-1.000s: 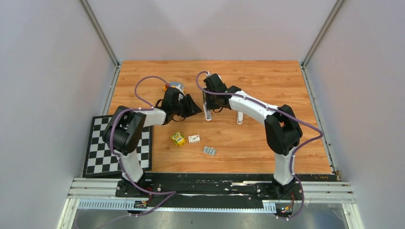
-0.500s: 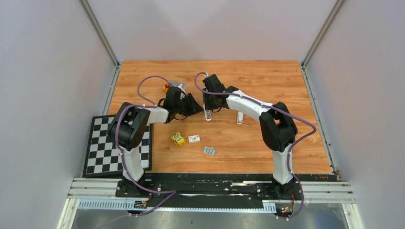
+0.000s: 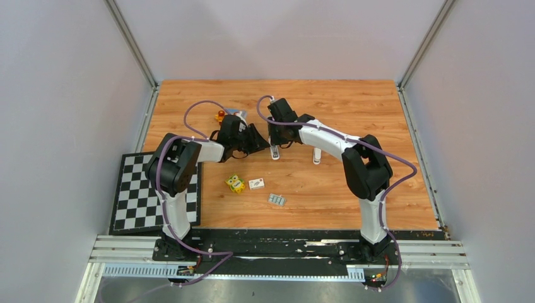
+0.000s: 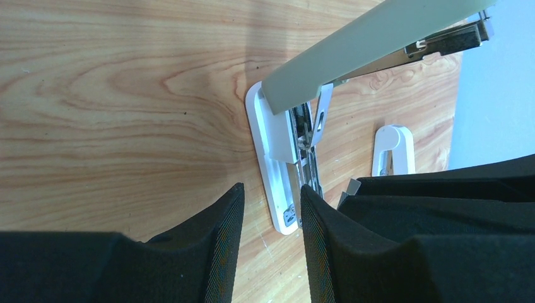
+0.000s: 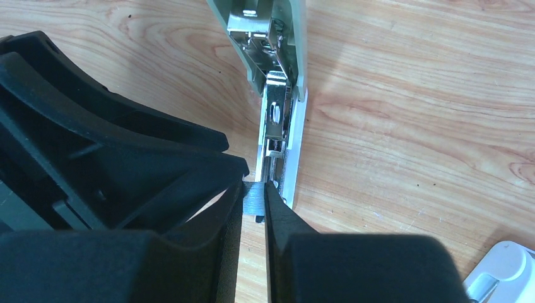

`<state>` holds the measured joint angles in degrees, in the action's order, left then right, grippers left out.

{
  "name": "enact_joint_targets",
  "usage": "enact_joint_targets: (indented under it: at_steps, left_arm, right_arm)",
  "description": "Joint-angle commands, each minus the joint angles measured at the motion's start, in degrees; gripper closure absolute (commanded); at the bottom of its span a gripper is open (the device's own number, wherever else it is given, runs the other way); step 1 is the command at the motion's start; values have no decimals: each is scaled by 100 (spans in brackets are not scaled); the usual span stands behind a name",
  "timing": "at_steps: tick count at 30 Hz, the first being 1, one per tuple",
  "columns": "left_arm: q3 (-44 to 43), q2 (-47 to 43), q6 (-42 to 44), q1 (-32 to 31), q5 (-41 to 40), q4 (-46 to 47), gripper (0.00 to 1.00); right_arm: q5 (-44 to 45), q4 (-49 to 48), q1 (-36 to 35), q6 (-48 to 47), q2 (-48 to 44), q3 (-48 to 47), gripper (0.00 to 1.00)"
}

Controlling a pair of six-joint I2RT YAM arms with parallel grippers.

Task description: Load the staples into the stapler

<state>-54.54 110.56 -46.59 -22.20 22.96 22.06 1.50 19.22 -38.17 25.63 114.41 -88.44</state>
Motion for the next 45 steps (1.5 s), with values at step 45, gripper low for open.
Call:
enact_joint_targets:
  at_steps: [45]
  left_arm:
    - [-215,238,27,31,162,191,60]
  right_arm:
    - [80,-33,68,-115,152,256,84]
